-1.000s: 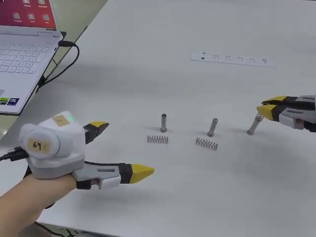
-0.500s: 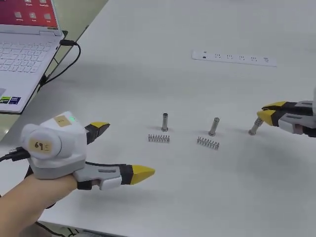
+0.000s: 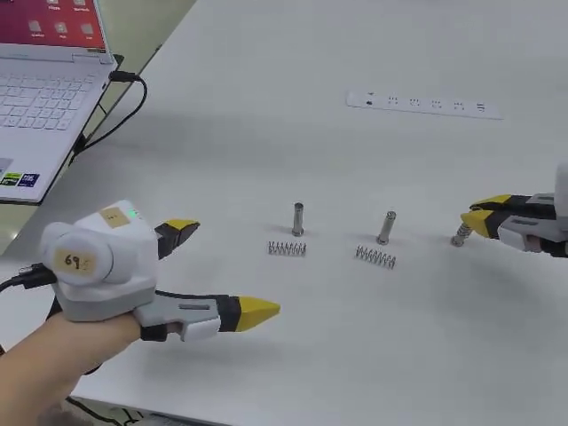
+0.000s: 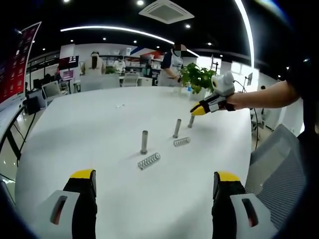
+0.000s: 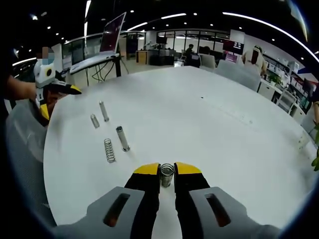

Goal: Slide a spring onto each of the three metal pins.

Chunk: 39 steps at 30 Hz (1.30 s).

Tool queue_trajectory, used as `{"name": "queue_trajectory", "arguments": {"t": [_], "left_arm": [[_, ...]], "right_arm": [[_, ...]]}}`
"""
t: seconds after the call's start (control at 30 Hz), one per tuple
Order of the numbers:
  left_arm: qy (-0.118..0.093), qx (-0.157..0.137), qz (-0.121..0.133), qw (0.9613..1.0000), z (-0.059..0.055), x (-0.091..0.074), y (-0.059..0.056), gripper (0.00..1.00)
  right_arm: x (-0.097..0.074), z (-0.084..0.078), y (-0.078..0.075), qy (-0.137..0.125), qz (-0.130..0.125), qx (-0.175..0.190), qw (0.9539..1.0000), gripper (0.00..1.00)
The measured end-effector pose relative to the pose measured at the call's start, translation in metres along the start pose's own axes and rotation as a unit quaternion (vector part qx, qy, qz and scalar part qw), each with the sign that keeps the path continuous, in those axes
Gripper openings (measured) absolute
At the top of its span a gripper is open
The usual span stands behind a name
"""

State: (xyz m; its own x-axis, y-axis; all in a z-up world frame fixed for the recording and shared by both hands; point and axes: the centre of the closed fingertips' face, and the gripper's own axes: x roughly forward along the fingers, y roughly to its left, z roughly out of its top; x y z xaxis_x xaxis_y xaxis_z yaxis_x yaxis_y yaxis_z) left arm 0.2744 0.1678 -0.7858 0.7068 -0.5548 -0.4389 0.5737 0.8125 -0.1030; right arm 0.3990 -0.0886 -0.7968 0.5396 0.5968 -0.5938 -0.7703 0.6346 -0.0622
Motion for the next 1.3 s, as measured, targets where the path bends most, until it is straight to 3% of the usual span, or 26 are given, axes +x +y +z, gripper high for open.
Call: {"name": "queue_trajectory", "arguments": {"t": [0.23, 0.27, 0.67, 0.8, 1.3], "left_arm": [[0.0, 0.001, -0.002, 1.0, 0.002, 0.002, -0.001, 0.95], [0.0, 0.001, -0.003, 1.0, 0.003, 0.002, -0.001, 0.95], [-0.002, 0.004, -0.008, 1.0, 0.007, 0.004, -0.003, 0.95], [-0.003, 0.003, -0.006, 1.0, 0.007, 0.002, -0.002, 0.95], [-0.003, 0.002, -0.012, 0.9999, 0.006, 0.002, -0.006, 0.95]], "right_arm": [[0.005, -0.015, 0.004, 0.017, 0.002, 0.001, 0.9998, 0.08], [0.004, -0.013, 0.004, 0.009, 0.002, 0.002, 1.0, 0.08], [0.006, -0.015, 0.004, 0.023, 0.012, 0.008, 0.9996, 0.09], [0.007, -0.016, 0.005, 0.025, 0.014, 0.031, 0.9991, 0.14], [-0.002, -0.026, 0.01, 0.032, 0.014, 0.032, 0.9989, 0.21]]}}
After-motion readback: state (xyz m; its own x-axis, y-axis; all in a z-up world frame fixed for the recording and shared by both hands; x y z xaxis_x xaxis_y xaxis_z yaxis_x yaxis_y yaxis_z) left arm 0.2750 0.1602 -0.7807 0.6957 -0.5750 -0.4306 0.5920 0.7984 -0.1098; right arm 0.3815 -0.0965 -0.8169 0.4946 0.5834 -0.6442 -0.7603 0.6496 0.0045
